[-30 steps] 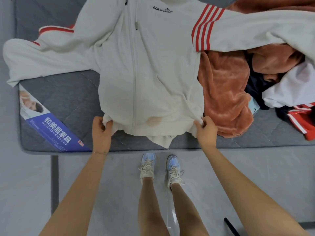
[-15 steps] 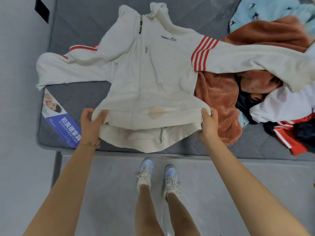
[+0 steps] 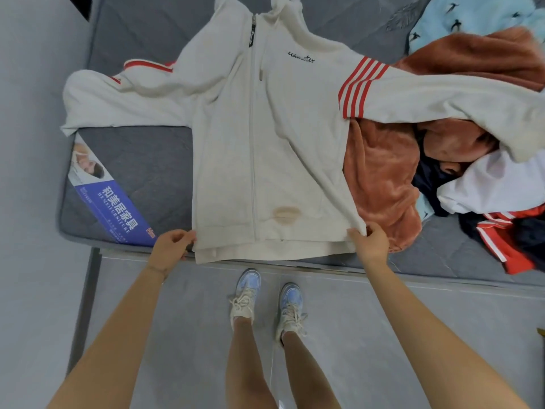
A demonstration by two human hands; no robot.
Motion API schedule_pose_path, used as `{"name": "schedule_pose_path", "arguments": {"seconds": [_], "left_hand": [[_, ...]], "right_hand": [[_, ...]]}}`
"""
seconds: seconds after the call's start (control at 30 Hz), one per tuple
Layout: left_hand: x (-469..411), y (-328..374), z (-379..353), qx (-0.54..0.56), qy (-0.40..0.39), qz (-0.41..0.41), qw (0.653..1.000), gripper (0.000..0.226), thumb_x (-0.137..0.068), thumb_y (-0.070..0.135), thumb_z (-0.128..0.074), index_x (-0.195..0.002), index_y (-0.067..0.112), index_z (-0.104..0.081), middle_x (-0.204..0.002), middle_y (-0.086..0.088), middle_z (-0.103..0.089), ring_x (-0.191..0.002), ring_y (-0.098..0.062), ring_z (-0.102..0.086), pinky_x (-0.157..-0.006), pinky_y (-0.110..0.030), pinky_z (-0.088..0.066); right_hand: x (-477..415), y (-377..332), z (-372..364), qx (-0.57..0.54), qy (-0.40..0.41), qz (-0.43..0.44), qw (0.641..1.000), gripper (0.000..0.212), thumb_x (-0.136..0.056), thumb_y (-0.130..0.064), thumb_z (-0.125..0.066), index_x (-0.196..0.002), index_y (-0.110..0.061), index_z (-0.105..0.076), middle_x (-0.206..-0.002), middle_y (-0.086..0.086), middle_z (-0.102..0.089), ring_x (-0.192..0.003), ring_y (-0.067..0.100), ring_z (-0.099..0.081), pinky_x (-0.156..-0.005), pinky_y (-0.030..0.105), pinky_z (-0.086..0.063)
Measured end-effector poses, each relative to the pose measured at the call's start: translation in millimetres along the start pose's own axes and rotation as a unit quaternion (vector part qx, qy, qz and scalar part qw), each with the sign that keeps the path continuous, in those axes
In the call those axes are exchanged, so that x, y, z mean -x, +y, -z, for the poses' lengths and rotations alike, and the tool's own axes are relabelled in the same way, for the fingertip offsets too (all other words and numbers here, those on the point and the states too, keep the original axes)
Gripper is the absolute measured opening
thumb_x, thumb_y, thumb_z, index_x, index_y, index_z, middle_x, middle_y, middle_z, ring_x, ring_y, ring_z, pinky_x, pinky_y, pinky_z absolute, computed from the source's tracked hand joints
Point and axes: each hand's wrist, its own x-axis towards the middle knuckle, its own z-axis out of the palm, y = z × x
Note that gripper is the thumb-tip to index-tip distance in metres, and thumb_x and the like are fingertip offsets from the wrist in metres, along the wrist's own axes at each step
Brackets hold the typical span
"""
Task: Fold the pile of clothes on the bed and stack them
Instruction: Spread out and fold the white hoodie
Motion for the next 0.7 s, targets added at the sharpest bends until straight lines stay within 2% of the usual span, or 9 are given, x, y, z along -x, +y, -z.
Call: {"name": "schedule_pose_path", "arguments": {"seconds": [0.1, 0.17, 0.23, 0.33, 0.4, 0.47, 0.57, 0.63, 0.7], "left_hand": [[-11.7, -13.6, -15.2, 0.005, 0.050, 0.014, 0.999, 0.018, -0.097, 0.017, -0.054, -0.094, 0.002, -0.064, -0.094, -0.016, -0.066, -0.087, -0.030, -0.062, -0.083, -0.043, -0.051], [-18.4, -19.5, -28.1, 0.004, 0.046, 0.042, 0.998, 0.023, -0.097, 0.019, -0.052, -0.101, -0.001, -0.062, -0.100, -0.019, -0.064, -0.094, -0.031, -0.061, -0.087, -0.043, -0.047], [-20.8, -19.7, -38.4, 0.016, 0.056, 0.065, 0.996, 0.029, -0.097, 0.021, -0.049, -0.099, -0.004, -0.063, -0.102, -0.026, -0.065, -0.095, -0.037, -0.062, -0.085, -0.044, -0.048], [-12.7, -9.7, -46.8, 0.110, 0.087, 0.072, 0.988, 0.023, -0.098, 0.019, -0.052, -0.098, -0.001, -0.062, -0.098, -0.021, -0.063, -0.087, -0.029, -0.057, -0.077, -0.043, -0.051], [-8.7, -7.3, -52.3, 0.127, 0.121, 0.056, 0.983, 0.020, -0.094, 0.022, -0.061, -0.104, 0.004, -0.059, -0.099, -0.014, -0.063, -0.088, -0.024, -0.056, -0.079, -0.042, -0.051], [-4.0, -4.7, -55.0, 0.090, 0.131, 0.036, 0.987, 0.030, -0.088, 0.026, -0.070, -0.103, 0.010, -0.050, -0.097, -0.006, -0.059, -0.088, -0.021, -0.055, -0.080, -0.035, -0.045], [-7.7, -9.4, -61.3, 0.067, 0.094, 0.035, 0.993, 0.043, -0.081, 0.029, -0.078, -0.101, 0.009, -0.046, -0.093, -0.005, -0.054, -0.084, -0.019, -0.052, -0.077, -0.032, -0.041], [-10.5, -11.7, -64.4, 0.054, 0.098, 0.033, 0.993, 0.036, -0.082, 0.024, -0.077, -0.098, 0.007, -0.049, -0.091, -0.007, -0.055, -0.083, -0.020, -0.051, -0.076, -0.031, -0.040], [-10.9, -12.8, -67.6, 0.044, 0.130, 0.015, 0.990, 0.018, -0.086, 0.012, -0.069, -0.092, 0.005, -0.053, -0.089, -0.011, -0.056, -0.084, -0.021, -0.051, -0.075, -0.029, -0.038]], "right_hand": [[-1.4, -0.7, -3.7, -0.009, -0.025, 0.038, 0.999, 0.020, -0.086, -0.017, -0.073, -0.094, -0.004, -0.059, -0.081, 0.003, -0.057, -0.073, 0.018, -0.051, -0.058, 0.026, -0.039], [-3.0, -3.3, -9.0, -0.050, -0.044, 0.011, 0.998, 0.031, -0.091, -0.032, -0.068, -0.075, -0.010, -0.053, -0.069, -0.001, -0.048, -0.064, 0.013, -0.043, -0.056, 0.024, -0.035], [-6.9, -2.4, -14.1, -0.072, -0.037, -0.019, 0.997, 0.043, -0.094, -0.037, -0.063, -0.066, -0.012, -0.043, -0.066, -0.001, -0.043, -0.063, 0.013, -0.038, -0.057, 0.027, -0.031], [-10.6, 0.0, -21.1, -0.032, -0.032, -0.023, 0.999, 0.029, -0.091, -0.033, -0.068, -0.089, -0.009, -0.052, -0.090, 0.003, -0.057, -0.084, 0.018, -0.051, -0.075, 0.031, -0.041], [-13.8, 0.9, -25.9, 0.018, -0.035, -0.009, 0.999, 0.039, -0.087, -0.036, -0.072, -0.105, -0.009, -0.051, -0.109, 0.006, -0.057, -0.098, 0.020, -0.052, -0.082, 0.031, -0.040], [-17.3, 1.5, -31.2, 0.070, -0.040, 0.006, 0.997, 0.053, -0.083, -0.044, -0.073, -0.114, -0.007, -0.052, -0.117, 0.007, -0.056, -0.110, 0.025, -0.052, -0.089, 0.036, -0.043], [-17.0, 1.9, -41.8, 0.118, -0.054, 0.006, 0.992, 0.069, -0.079, -0.060, -0.069, -0.120, -0.007, -0.051, -0.122, 0.009, -0.055, -0.121, 0.030, -0.047, -0.098, 0.046, -0.044], [-14.5, 2.1, -50.3, 0.176, -0.059, 0.015, 0.983, 0.075, -0.079, -0.065, -0.066, -0.121, -0.006, -0.051, -0.120, 0.009, -0.053, -0.119, 0.031, -0.044, -0.096, 0.046, -0.043], [-13.7, 7.1, -56.2, 0.213, -0.041, 0.047, 0.975, 0.056, -0.085, -0.056, -0.065, -0.107, -0.005, -0.054, -0.107, 0.010, -0.051, -0.108, 0.029, -0.044, -0.084, 0.041, -0.041]]}}
